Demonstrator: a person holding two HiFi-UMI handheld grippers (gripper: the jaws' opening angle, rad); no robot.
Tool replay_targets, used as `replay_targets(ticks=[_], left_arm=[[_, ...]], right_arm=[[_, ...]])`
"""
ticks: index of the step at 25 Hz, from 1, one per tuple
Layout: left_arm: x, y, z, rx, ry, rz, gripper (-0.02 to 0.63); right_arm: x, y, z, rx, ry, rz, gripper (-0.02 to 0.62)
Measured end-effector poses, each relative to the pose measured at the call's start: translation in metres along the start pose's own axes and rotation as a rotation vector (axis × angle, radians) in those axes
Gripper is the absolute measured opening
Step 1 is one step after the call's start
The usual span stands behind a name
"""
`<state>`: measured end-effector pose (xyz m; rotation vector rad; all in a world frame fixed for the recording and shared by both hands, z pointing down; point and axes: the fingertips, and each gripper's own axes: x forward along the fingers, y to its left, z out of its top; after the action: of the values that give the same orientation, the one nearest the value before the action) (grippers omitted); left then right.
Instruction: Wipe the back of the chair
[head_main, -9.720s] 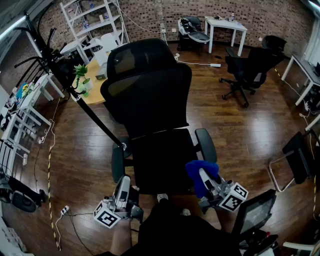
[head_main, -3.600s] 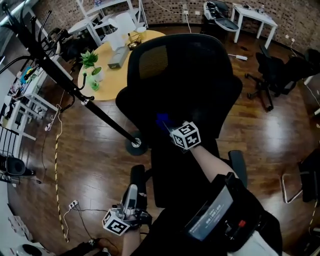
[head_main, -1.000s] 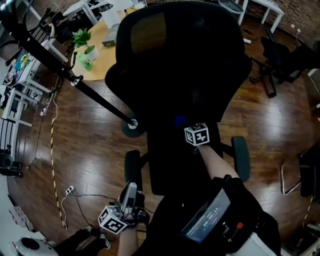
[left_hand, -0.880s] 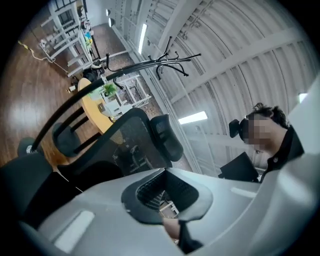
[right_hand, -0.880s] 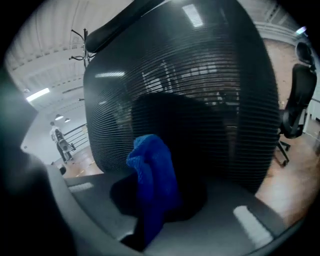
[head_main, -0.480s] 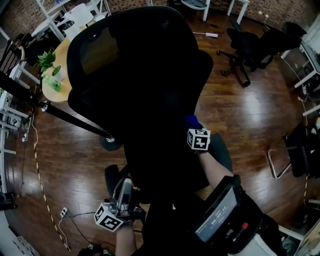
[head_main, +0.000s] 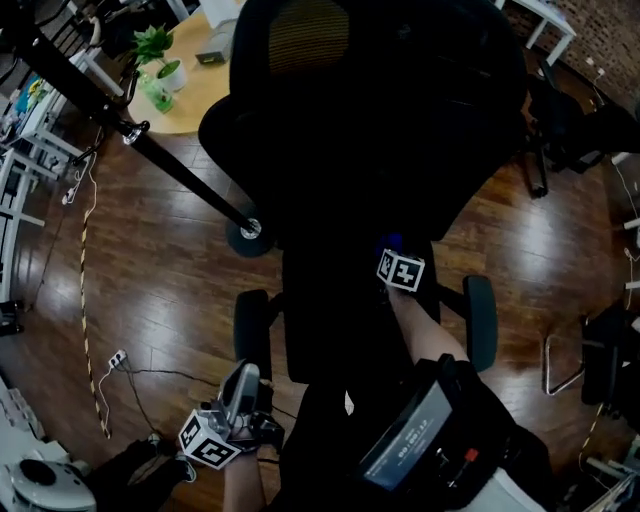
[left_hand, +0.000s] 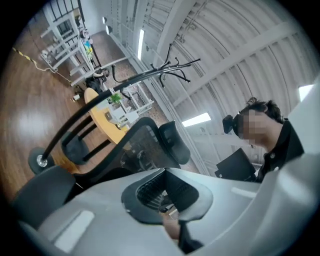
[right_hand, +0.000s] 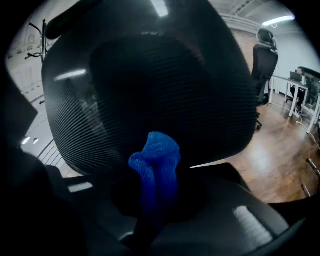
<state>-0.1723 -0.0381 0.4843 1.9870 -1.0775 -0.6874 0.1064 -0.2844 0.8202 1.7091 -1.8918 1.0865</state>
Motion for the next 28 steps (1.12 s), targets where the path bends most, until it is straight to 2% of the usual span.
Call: replay_targets(ticks=[3,9,13,15,17,19,23,28], left_arm=[[-0.032,0.014,0.009,0.004,-0.049,0.075,0.006],[-0.082,0.026,0.021,0.016,-0.129,0.160,0.006],[-0.087,0.024,0.025,0.020,-0.146,0.143,0.006],[-0.083,0.020,0.027,0.024,-0.144,0.118,0.006],[-0.074,0.015,0.031,0.029,-0.134,0.078,0.006],[-0.056,0.012,0.035,0.030,-0.110,0.008,0.006],[-0.009,-0.007,0.048,0.033,-0.064,-0.151,0.006],[0.041,-0.057,0.054,0.042,-0.035,-0.321,0.006]], right_arm=[[0.024,0.061,-0.023,-0.029,0.049,0.087,0.034],[0.043,0.187,-0.063,-0.084,0.131,0.293,0.034],[0.018,0.255,-0.060,-0.085,0.119,0.553,0.034],[-0.012,0.285,-0.040,-0.086,0.068,0.705,0.032],[-0.052,0.304,-0.012,-0.094,-0.005,0.813,0.034],[-0.096,0.309,0.019,-0.111,-0.098,0.870,0.034],[-0.196,0.292,0.066,-0.158,-0.279,0.932,0.034],[-0.336,0.228,0.118,-0.178,-0.506,0.923,0.032]])
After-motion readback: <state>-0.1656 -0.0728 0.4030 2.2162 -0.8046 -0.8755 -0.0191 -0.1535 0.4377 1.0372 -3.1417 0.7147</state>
